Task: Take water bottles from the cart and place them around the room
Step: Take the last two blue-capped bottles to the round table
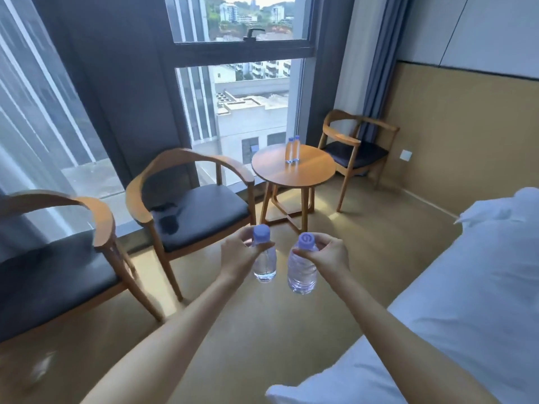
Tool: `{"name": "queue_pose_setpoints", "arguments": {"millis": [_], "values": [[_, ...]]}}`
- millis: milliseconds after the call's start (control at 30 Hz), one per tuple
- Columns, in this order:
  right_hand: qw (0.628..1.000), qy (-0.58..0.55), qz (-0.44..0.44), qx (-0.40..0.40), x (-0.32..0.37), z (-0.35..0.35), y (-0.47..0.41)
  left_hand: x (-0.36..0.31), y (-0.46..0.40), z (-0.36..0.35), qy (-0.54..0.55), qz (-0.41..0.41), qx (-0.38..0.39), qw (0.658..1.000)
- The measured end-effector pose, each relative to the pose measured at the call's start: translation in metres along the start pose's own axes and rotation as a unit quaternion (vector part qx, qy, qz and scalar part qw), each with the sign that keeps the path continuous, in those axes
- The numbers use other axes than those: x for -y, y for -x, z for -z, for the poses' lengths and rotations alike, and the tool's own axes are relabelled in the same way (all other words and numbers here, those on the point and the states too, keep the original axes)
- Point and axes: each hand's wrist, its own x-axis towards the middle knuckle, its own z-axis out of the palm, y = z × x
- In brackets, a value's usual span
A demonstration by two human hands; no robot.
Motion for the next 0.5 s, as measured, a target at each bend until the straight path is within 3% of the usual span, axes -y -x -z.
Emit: {"name": "queue_pose_setpoints", "arguments": {"millis": [500], "values": [[0.996,0.014,-0.068,-0.052,-0.034,0.009,-0.359,0.055,-0.380,-0.163,0.019,0.039,0.067,0.997]]}}
